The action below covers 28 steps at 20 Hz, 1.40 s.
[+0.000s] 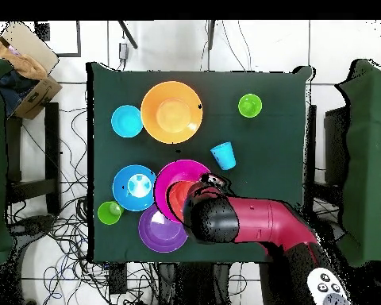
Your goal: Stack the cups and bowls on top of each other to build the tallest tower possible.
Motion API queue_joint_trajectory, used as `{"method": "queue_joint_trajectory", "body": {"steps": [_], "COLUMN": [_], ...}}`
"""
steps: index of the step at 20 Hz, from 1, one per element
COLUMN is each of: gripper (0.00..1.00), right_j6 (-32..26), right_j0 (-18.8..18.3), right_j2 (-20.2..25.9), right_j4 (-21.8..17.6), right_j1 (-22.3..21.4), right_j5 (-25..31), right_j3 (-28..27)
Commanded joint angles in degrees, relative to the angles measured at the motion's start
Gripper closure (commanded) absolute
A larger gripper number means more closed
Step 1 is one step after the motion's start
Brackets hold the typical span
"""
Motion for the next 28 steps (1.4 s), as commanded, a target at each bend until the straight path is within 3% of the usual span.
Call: {"method": "queue_joint_trajectory", "body": {"steps": [1, 17, 28], "gripper": [1.00, 1.00, 1.00], "right_j6": [11.1, 13.8, 10.9], "right_j0": [2.0, 6.0, 3.2], "right_j2": [2.2, 0.0, 1.0], "right_j4": [0.0, 0.0, -1.5], "right_j1": [1.9, 2.7, 6.5], "right_j5": [-3.7, -7.6, -9.6], "right_j3": [2.3, 3.2, 1.8]}}
